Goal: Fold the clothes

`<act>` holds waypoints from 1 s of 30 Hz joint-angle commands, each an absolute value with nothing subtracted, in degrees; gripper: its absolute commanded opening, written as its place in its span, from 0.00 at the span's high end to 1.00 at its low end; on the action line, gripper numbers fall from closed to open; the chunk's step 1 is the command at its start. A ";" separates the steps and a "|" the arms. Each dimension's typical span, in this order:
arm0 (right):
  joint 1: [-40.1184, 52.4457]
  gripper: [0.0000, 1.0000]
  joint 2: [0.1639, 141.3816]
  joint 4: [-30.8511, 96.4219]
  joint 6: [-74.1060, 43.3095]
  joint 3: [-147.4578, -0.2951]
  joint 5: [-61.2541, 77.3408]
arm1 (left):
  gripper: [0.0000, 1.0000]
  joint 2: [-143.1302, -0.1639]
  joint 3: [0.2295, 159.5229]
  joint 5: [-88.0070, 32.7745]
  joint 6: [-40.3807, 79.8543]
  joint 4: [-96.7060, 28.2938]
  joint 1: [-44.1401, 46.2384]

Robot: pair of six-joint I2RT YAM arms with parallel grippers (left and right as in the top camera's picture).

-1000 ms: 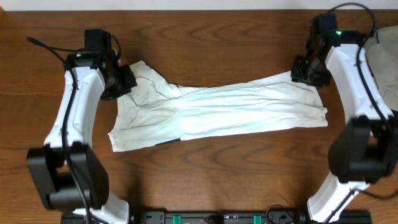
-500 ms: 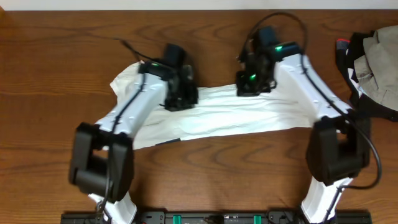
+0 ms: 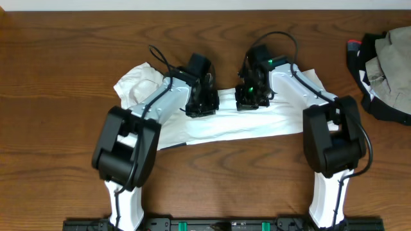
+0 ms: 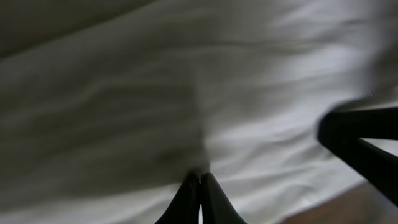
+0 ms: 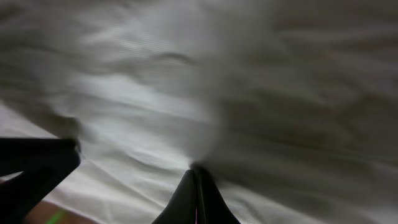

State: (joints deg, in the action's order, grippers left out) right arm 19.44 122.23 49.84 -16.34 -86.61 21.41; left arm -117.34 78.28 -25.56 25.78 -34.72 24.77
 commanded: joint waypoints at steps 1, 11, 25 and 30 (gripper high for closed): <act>19.00 0.99 124.36 50.37 -17.47 -86.43 19.88 | 0.94 -120.03 78.22 -26.13 26.44 -35.18 24.40; 14.13 0.98 124.84 53.67 -15.55 -86.46 12.78 | 0.94 -120.92 78.22 -19.86 23.46 -41.30 18.98; 2.98 0.96 124.81 56.18 -10.35 -86.48 9.45 | 0.94 -120.88 78.24 -19.86 16.05 -46.24 7.22; 1.74 0.96 124.70 57.04 -9.23 -86.89 9.47 | 0.94 -120.86 78.59 -19.88 15.42 -46.54 5.17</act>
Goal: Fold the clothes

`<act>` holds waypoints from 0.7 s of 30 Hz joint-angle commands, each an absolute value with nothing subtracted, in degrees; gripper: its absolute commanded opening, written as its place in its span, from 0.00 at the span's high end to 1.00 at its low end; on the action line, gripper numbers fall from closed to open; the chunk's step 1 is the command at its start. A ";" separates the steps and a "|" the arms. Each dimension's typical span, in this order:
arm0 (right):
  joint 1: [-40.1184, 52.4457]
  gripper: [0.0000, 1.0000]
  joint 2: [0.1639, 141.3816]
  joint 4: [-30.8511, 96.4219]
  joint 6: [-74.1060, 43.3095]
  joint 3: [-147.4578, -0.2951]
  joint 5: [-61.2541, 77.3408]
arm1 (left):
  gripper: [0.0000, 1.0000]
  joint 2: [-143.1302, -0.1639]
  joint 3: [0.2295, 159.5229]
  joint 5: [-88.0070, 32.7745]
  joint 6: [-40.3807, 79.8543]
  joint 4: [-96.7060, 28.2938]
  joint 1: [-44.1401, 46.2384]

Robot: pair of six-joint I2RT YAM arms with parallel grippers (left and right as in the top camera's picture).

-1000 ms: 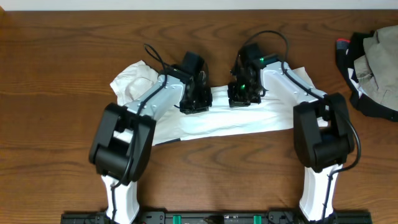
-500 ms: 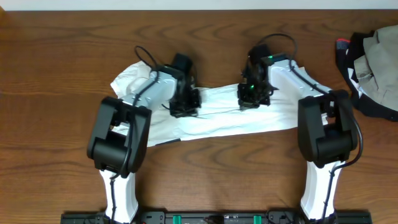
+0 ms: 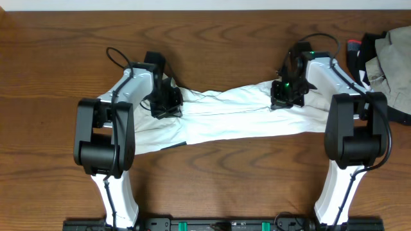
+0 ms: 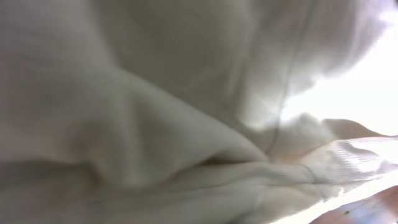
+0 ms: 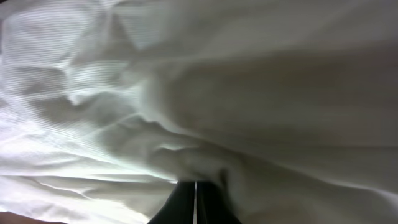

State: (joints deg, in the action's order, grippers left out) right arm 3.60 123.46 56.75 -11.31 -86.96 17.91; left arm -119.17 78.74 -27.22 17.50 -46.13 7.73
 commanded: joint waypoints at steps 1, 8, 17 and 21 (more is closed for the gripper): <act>1.67 0.96 124.62 57.47 -9.10 -87.24 9.54 | 0.95 -120.86 78.85 -19.88 15.42 -46.85 4.84; 1.96 0.97 122.98 58.85 -8.01 -89.52 13.43 | 0.94 -117.60 80.23 -19.92 14.11 -47.99 4.84; 2.24 0.86 121.54 61.76 -4.14 -92.29 22.87 | 0.94 -106.54 80.23 -23.77 13.93 -47.27 4.84; 2.63 0.45 120.25 62.02 -3.09 -93.06 25.12 | 0.93 -104.20 80.23 -24.97 13.96 -46.11 5.58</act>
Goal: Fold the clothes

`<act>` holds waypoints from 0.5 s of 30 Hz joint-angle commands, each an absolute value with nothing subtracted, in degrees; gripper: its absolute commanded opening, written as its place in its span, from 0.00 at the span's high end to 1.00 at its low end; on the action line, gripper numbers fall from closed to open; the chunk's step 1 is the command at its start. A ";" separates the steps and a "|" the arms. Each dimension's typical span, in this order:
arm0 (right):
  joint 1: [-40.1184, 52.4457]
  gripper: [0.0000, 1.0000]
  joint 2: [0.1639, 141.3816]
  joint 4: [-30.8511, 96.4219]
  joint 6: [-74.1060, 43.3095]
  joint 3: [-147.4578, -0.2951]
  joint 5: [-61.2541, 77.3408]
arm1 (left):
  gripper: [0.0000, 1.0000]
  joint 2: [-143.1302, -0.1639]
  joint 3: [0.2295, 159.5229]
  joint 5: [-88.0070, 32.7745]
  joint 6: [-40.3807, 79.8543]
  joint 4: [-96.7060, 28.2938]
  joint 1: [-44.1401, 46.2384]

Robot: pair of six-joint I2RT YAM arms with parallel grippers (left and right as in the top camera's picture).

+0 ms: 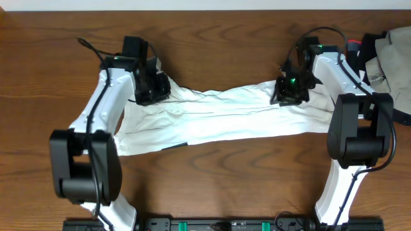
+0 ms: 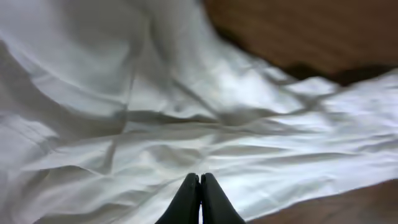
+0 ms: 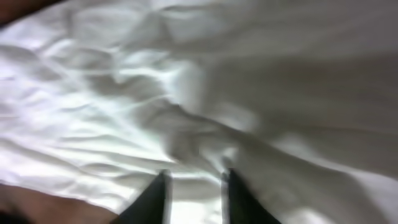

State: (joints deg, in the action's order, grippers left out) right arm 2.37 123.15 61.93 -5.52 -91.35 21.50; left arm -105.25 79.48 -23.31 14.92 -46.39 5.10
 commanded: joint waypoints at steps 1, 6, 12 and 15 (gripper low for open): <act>2.66 0.34 119.77 62.02 -3.11 -93.14 25.15 | 0.88 -104.18 80.23 -25.36 13.98 -45.71 5.98; 2.44 0.11 117.62 61.98 -3.14 -93.47 25.06 | 0.76 -107.04 80.20 -25.61 14.04 -42.57 9.08; 1.23 0.18 117.49 64.07 -3.11 -93.56 21.28 | 0.77 -112.53 80.20 -25.47 14.81 -40.51 10.74; 0.75 0.27 117.49 64.99 -3.16 -93.56 16.69 | 0.77 -115.07 80.20 -24.82 14.83 -40.18 10.35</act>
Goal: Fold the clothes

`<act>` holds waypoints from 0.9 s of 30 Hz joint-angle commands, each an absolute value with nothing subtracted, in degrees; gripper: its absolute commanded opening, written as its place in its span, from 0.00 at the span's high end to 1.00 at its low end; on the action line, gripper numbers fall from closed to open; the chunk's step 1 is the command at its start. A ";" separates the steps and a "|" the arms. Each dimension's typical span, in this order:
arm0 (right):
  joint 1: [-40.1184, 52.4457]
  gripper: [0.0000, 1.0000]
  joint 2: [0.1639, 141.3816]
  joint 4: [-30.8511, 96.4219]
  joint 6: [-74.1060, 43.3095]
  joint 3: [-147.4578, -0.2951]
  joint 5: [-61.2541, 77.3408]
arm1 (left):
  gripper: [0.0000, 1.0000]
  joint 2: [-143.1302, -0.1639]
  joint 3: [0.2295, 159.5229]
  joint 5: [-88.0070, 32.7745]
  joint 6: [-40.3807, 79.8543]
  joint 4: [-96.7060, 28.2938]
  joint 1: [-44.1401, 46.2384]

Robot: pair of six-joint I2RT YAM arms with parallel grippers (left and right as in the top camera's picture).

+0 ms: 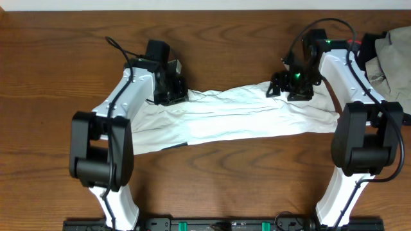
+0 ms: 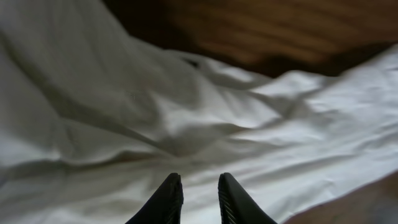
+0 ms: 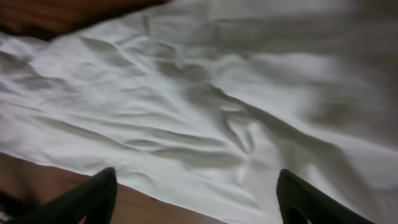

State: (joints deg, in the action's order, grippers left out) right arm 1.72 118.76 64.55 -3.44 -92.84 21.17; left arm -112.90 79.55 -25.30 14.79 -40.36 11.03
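Observation:
A white garment (image 1: 225, 119) lies stretched in a long wrinkled band across the wooden table (image 1: 58, 77). My left gripper (image 1: 171, 94) is over its upper left edge. In the left wrist view the left gripper (image 2: 198, 182) stands open by a narrow gap just above the white cloth (image 2: 124, 124), with nothing between its fingers. My right gripper (image 1: 293, 88) is over the garment's upper right part. The right wrist view shows the right gripper (image 3: 196, 177) wide open above the cloth (image 3: 186, 106), holding nothing.
A pile of dark and beige clothes (image 1: 385, 64) lies at the table's right edge, close to the right arm. The garment's left end (image 1: 138, 131) droops towards the front. Bare wood (image 1: 225, 45) surrounds the garment.
My left gripper has moved right along the garment's top edge and gone from shut to slightly open. The right gripper's jaws have spread from a narrow gap to wide open.
Both grippers were shut near the garment's middle, with cloth bunched at the left. Then they stood far apart, shut, with the garment drawn out long. Then the right had a narrow gap. Now both are open over the flat garment.

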 commanded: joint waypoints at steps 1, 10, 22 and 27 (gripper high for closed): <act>0.67 0.32 117.49 65.14 -3.16 -93.56 15.97 | 0.77 -115.96 80.20 -24.56 14.83 -40.16 10.22; 0.38 0.57 117.67 63.99 -4.03 -92.84 9.06 | 0.79 -119.48 80.16 -19.44 14.79 -41.36 7.64; 0.32 0.62 117.67 58.22 -5.58 -87.70 8.95 | 0.87 -119.37 80.16 -14.63 14.83 -46.33 2.52; 0.27 0.62 117.67 56.14 -7.05 -86.67 6.61 | 0.87 -119.37 80.16 -10.02 14.81 -47.92 1.50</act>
State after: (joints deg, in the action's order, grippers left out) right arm 0.75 118.76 56.86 -5.52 -87.11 8.49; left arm -118.45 80.05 -17.96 14.96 -47.07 2.90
